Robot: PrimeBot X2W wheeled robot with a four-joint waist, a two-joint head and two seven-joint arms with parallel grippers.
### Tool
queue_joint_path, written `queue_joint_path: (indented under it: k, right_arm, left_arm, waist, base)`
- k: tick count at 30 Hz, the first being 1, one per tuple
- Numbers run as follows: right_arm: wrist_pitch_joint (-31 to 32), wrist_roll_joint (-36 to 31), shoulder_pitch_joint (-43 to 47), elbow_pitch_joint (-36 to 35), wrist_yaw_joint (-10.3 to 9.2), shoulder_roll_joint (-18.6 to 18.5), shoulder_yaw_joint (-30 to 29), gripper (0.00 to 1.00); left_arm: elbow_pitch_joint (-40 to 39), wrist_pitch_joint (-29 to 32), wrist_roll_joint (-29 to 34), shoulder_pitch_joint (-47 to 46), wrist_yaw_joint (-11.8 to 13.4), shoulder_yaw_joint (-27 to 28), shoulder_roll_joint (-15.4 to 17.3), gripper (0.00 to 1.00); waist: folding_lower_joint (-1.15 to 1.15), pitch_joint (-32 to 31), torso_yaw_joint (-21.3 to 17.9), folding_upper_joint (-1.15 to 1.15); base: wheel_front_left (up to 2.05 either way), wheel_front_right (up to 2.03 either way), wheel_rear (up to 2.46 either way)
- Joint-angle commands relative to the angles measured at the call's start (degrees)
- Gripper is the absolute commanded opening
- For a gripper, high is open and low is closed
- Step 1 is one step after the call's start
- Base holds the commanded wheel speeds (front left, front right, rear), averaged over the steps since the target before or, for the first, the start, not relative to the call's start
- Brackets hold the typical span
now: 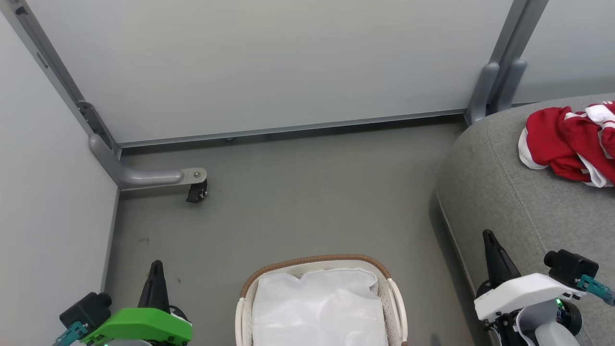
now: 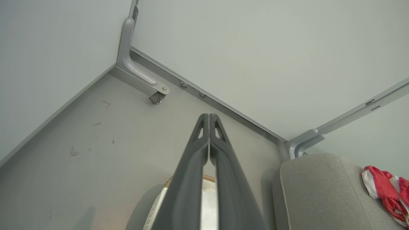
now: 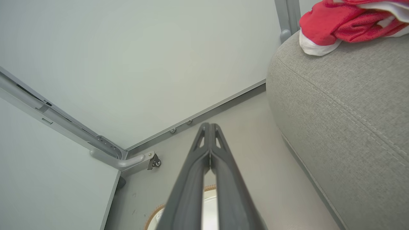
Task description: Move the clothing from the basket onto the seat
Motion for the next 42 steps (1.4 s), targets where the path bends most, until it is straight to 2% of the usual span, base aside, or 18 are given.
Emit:
queue_joint_path:
  k: [1, 3, 10, 42]
  right_arm:
    - [0.5, 2.2, -0.7, -1.1, 0.00, -0.3, -0.4, 0.00]
    - [1.8, 7.3, -0.8, -1.4, -0.01, -0.4, -0.8, 0.00]
    - [3.4, 13.8, -0.8, -1.9, -0.01, -0.4, -1.3, 0.00]
    - [8.8, 34.7, -1.0, -3.4, -0.03, -0.6, -3.1, 0.00]
  left_arm:
    - [-1.1, 0.4, -2.0, -1.4, -0.3, 0.5, 0.1, 0.00]
    - [-1.7, 1.7, -6.4, -1.7, -0.5, 1.3, 0.2, 0.00]
    - [-2.4, 3.4, -12.1, -2.1, -0.7, 2.2, 0.2, 0.00]
    - [-4.7, 8.6, -30.1, -3.2, -1.4, 5.2, 0.2, 0.00]
  waist:
    - [0.00, 0.0, 0.0, 0.00]
    - [0.00, -0.1, -0.3, 0.00]
    - [0.00, -0.3, -0.5, 0.00]
    - [0.00, -0.8, -1.7, 0.00]
  base:
    - [0.00, 0.00, 0.00]
    - [0.00, 0.00, 0.00]
    - [0.00, 0.00, 0.00]
    - [0.00, 0.00, 0.00]
